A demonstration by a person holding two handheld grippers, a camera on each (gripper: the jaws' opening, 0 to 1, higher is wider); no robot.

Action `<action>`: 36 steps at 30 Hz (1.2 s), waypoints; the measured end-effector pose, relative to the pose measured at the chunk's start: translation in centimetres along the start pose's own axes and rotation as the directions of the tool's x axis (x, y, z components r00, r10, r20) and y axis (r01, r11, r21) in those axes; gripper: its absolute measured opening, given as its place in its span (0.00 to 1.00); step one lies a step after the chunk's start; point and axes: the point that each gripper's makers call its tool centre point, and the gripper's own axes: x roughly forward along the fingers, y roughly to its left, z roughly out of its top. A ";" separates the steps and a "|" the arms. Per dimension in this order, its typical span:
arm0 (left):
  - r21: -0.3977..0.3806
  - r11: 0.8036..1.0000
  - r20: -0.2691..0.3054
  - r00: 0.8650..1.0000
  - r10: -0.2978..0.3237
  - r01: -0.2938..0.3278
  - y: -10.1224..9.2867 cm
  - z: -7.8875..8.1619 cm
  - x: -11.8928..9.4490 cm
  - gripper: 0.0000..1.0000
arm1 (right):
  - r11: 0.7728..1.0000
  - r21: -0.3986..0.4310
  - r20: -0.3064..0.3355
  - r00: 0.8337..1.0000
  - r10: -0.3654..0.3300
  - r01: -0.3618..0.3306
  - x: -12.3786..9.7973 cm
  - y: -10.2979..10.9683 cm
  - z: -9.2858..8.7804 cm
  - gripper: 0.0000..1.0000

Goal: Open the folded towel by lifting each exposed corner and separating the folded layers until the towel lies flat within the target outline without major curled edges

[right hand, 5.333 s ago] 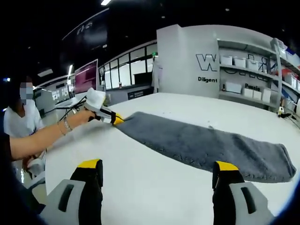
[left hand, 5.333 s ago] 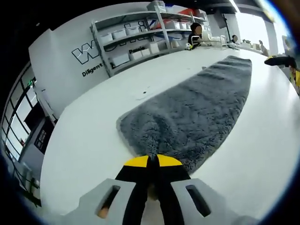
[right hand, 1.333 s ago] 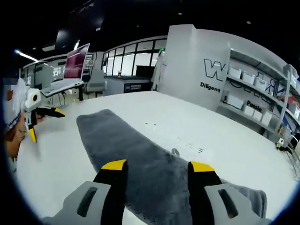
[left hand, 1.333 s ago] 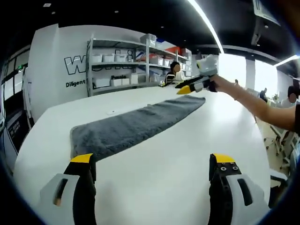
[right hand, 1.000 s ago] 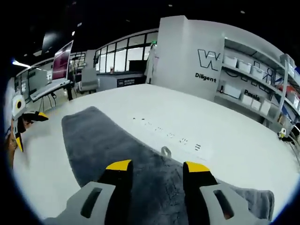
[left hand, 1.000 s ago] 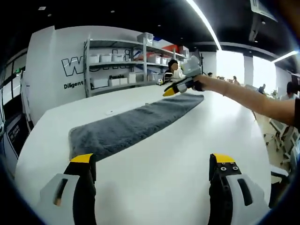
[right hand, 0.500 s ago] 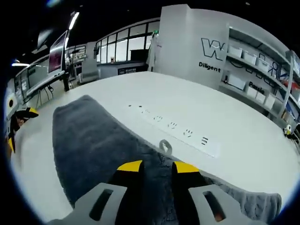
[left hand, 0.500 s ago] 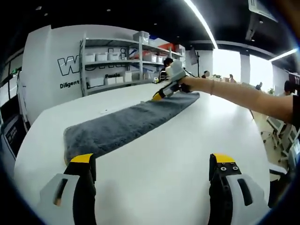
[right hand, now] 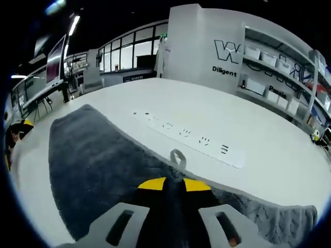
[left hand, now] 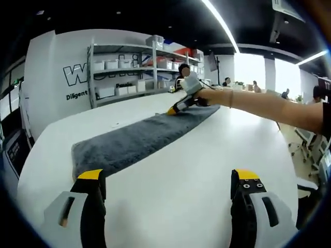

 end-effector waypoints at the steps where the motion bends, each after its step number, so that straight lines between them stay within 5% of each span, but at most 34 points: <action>1: 0.000 1.000 -0.001 1.000 -0.003 0.003 0.0 0.0 0.0 0.99 | 1.000 0.014 0.007 1.000 0.007 -0.007 0.1 0.0 0.0 0.04; 11: -0.040 0.999 0.031 0.999 0.020 -0.019 0.7 0.5 -0.4 0.99 | 0.998 -0.057 0.025 1.000 -0.006 0.007 -0.9 1.1 -0.2 0.00; 24: -0.075 0.996 0.069 0.997 0.045 -0.039 1.5 1.1 -0.7 0.99 | 0.974 -0.216 0.135 0.990 -0.043 0.072 -4.0 2.2 1.6 0.00; 36: -0.074 0.997 0.069 0.997 0.044 -0.038 1.5 1.2 -0.7 0.99 | 0.950 -0.308 0.210 0.978 0.011 0.056 -7.6 5.4 1.6 0.00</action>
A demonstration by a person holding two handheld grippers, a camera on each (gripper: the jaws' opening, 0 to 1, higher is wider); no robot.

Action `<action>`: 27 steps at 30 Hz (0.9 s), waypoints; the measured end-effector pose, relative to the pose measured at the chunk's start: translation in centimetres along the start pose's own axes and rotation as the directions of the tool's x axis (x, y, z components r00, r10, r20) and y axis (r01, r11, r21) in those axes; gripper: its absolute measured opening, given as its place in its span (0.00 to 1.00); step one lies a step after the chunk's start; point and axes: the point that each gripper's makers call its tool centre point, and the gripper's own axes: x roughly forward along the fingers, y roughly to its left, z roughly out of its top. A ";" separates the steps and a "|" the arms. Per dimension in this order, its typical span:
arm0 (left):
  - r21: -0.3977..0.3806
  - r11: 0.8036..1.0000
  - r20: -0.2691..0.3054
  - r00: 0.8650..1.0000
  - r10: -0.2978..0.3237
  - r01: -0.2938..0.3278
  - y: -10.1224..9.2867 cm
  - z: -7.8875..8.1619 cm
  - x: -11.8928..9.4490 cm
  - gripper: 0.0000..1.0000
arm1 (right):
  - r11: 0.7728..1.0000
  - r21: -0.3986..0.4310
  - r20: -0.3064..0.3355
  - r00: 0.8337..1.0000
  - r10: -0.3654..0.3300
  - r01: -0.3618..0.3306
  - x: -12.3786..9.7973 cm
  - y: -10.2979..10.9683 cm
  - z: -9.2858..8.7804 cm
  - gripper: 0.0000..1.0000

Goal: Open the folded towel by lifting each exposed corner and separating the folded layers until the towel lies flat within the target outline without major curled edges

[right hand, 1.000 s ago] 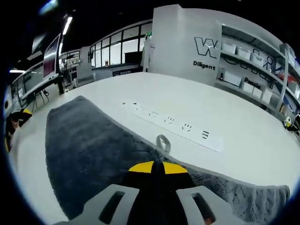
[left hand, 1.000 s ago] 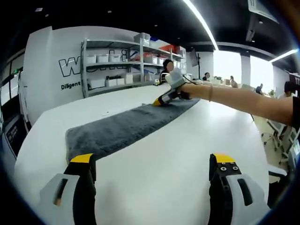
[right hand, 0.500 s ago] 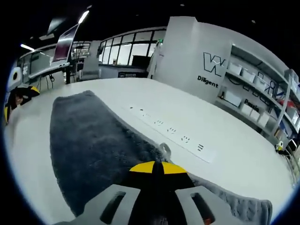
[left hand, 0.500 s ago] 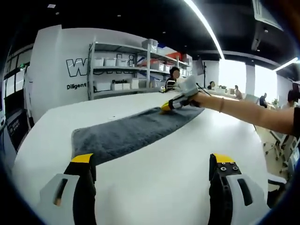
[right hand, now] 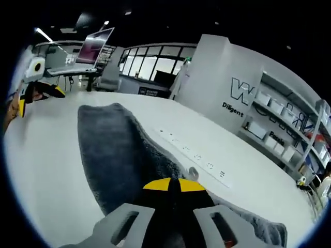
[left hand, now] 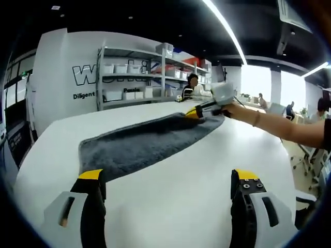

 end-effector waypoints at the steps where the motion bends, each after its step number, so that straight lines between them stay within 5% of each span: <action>1: 0.000 1.000 0.000 1.000 0.002 -0.002 0.1 0.0 0.0 0.99 | 1.000 -0.008 0.005 1.000 0.001 -0.001 -0.4 0.2 0.1 0.00; 17: -0.013 1.000 0.032 0.999 0.015 -0.014 0.4 0.6 -0.7 0.99 | 0.998 -0.006 0.089 0.994 0.058 -0.058 -5.9 6.0 0.1 0.00; 27: -0.015 1.000 0.035 0.999 0.017 -0.017 0.5 0.6 -0.8 0.99 | 0.995 -0.019 0.087 0.991 0.096 -0.095 -7.7 8.3 -0.7 0.00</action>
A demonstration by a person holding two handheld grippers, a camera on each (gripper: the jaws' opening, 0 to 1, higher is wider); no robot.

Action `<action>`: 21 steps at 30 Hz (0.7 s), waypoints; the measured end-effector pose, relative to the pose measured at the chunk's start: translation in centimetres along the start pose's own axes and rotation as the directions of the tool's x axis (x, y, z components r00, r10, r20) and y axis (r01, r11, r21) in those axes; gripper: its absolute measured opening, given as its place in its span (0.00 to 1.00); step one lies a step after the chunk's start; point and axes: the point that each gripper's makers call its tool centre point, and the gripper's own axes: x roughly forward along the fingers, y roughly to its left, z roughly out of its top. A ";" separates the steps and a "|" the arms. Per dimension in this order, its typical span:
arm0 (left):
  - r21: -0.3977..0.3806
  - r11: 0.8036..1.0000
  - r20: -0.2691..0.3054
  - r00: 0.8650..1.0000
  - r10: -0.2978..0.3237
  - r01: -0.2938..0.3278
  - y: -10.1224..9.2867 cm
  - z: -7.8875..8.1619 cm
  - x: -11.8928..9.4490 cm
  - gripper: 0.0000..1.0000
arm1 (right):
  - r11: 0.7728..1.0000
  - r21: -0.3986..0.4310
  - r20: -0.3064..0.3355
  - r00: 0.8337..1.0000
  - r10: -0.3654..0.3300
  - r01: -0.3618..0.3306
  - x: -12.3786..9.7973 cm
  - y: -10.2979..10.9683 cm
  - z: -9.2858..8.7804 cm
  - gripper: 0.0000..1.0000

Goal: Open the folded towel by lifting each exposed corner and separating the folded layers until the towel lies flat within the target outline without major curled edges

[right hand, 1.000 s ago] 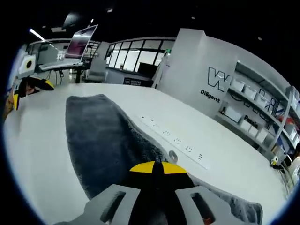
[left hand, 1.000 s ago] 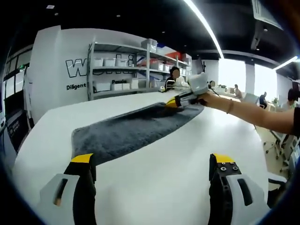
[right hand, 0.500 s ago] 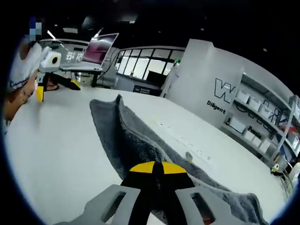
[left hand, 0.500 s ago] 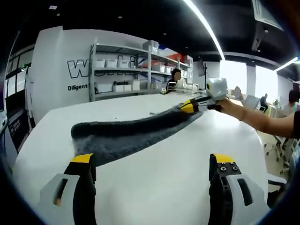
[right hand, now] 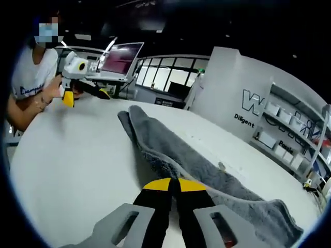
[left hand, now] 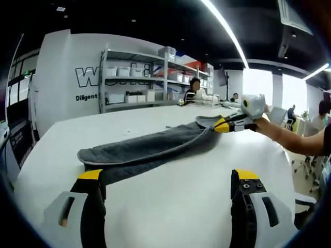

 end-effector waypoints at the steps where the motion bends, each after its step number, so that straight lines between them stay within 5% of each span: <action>1: -0.001 1.000 0.000 1.000 0.000 0.000 0.1 0.0 0.0 0.99 | 1.000 -0.008 -0.014 1.000 0.012 -0.012 0.0 0.3 -0.3 0.00; 7: -0.002 1.000 0.000 1.000 0.002 -0.002 0.2 0.1 0.0 0.99 | 0.999 -0.022 -0.068 0.997 0.048 -0.050 0.5 1.5 -2.1 0.00; 13: -0.005 1.000 -0.005 1.000 0.005 -0.005 0.4 -0.1 0.0 0.99 | 0.995 0.049 -0.125 0.988 0.088 -0.082 0.8 2.3 -3.7 0.00; 21: -0.002 1.000 -0.008 1.000 0.005 -0.005 0.4 -0.1 0.0 0.99 | 0.992 0.091 -0.118 0.989 0.094 -0.084 0.8 2.7 -4.1 0.01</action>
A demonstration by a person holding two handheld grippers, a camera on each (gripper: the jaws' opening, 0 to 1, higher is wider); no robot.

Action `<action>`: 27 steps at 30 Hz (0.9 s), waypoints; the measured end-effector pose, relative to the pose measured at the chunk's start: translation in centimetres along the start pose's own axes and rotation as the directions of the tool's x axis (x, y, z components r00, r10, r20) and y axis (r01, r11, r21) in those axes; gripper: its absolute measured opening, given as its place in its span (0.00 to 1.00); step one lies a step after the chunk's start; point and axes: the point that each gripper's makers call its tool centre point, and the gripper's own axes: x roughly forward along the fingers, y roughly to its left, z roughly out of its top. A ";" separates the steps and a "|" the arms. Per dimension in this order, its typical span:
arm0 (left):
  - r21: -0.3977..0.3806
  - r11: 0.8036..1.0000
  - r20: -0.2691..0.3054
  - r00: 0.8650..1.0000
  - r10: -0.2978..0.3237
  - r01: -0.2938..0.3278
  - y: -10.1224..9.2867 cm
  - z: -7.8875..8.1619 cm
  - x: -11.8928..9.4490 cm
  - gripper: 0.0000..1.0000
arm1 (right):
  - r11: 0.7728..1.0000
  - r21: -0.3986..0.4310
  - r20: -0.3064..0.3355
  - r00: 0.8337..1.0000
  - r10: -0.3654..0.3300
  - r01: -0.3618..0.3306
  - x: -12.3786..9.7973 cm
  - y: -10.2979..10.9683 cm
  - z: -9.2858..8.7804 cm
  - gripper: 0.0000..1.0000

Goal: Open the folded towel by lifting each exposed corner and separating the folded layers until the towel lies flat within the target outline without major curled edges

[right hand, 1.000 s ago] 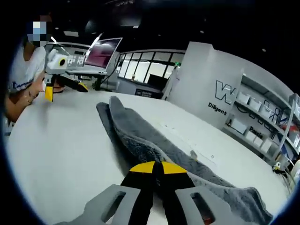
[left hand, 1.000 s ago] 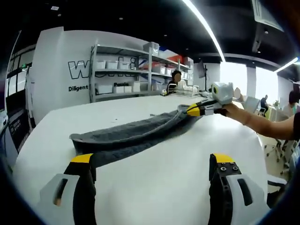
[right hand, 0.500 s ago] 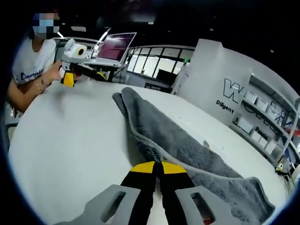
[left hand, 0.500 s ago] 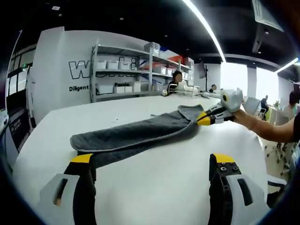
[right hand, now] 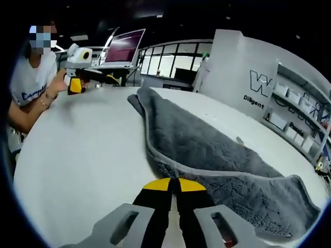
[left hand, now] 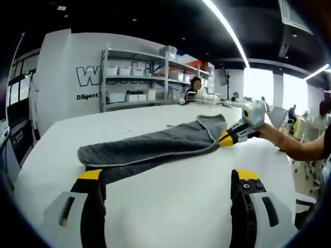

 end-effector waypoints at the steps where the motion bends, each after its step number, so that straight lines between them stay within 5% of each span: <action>1: 0.000 1.000 -0.002 1.000 0.001 -0.001 0.0 0.0 0.0 0.99 | 1.000 0.002 -0.002 1.000 0.001 -0.001 0.0 0.1 -0.1 0.01; 13: -0.006 1.000 -0.014 1.000 0.016 -0.016 0.4 -0.5 0.0 0.99 | 0.997 0.080 0.060 0.998 -0.025 0.020 -1.9 -0.1 1.3 0.25; 19: -0.014 0.999 -0.023 0.999 0.034 -0.035 1.1 -0.8 0.0 0.99 | 0.990 0.130 0.083 0.994 -0.067 0.056 -3.5 -0.9 1.9 0.52; 27: -0.032 0.998 -0.036 0.997 0.061 -0.062 1.9 -1.3 -0.2 0.99 | 0.979 0.191 0.034 0.996 -0.082 0.074 -4.1 -1.3 0.9 0.90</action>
